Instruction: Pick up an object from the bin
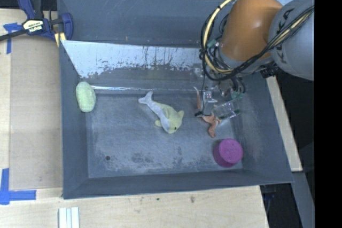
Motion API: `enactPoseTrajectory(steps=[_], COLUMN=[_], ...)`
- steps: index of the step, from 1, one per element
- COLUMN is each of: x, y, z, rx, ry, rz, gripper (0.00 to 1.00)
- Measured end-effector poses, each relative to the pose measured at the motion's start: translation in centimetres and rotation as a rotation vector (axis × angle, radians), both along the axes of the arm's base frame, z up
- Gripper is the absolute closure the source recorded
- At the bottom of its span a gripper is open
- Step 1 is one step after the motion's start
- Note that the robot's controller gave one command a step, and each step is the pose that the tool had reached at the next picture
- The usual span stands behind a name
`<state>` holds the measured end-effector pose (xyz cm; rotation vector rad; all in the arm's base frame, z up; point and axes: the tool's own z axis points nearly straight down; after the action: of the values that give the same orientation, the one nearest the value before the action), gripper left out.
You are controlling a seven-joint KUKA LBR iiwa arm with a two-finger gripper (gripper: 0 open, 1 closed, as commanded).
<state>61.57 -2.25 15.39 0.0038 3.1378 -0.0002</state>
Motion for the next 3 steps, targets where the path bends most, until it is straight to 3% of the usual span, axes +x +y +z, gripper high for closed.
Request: enactPoseTrajectory(steps=[1,2,3], x=[-1.1,-2.2,-1.1], y=[-7.5,-12.4,-7.9], z=[-5.4,-3.1,-4.9], rx=[0.0,-0.003,0.001], ry=[-0.001,-0.004,0.002], rz=[-0.133,-0.242,-0.332], gripper=[0.0,0.0,0.0])
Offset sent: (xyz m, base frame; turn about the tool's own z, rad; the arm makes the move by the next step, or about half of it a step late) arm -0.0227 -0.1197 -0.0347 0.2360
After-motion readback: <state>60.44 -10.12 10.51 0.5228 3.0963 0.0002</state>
